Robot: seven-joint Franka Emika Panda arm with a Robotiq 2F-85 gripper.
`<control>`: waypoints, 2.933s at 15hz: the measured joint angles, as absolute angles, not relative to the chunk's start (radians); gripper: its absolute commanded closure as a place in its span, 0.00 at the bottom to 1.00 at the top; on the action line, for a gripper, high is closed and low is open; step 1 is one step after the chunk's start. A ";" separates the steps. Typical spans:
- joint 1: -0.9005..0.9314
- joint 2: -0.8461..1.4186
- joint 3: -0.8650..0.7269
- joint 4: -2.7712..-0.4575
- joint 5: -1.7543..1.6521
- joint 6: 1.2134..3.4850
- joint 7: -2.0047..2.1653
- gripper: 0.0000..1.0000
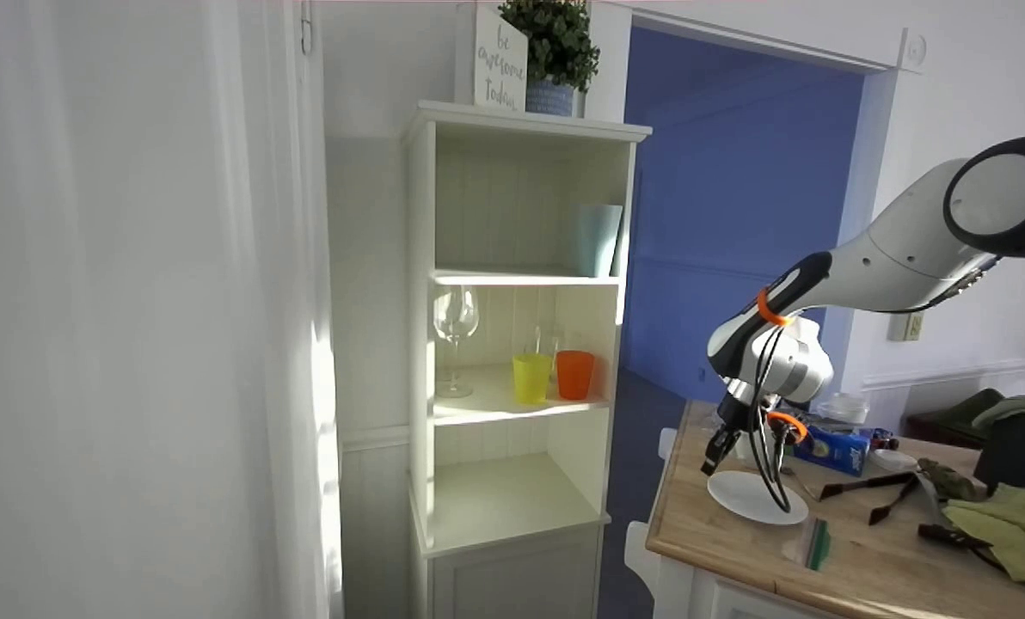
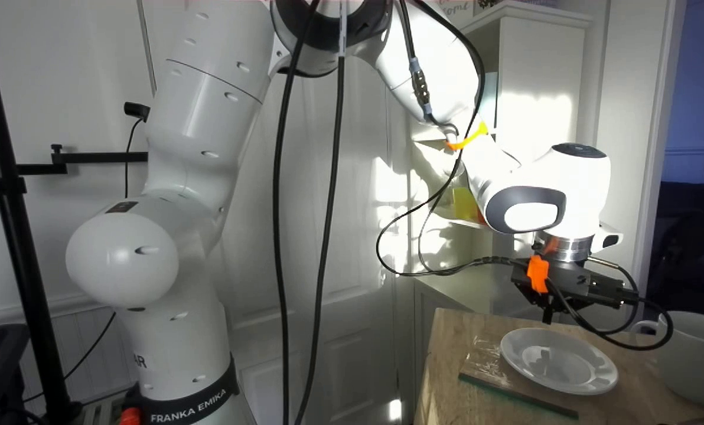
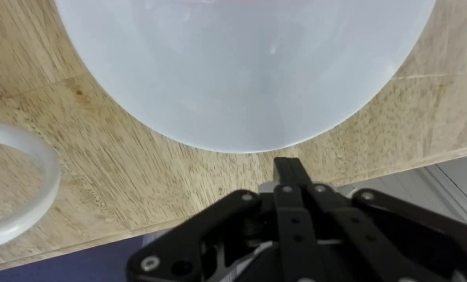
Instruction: Unstack the two white plates
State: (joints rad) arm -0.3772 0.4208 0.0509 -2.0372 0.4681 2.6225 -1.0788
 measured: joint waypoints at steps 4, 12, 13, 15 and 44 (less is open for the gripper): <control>-0.391 0.432 0.066 -2.034 0.475 2.623 -1.089 0.96; -0.406 0.440 0.075 -2.031 0.477 2.623 -1.106 0.96; -0.406 0.440 0.075 -2.031 0.477 2.623 -1.106 0.97; -0.406 0.441 0.075 -2.031 0.477 2.623 -1.106 0.97; -0.423 0.455 0.097 -2.010 0.515 2.622 -1.149 0.97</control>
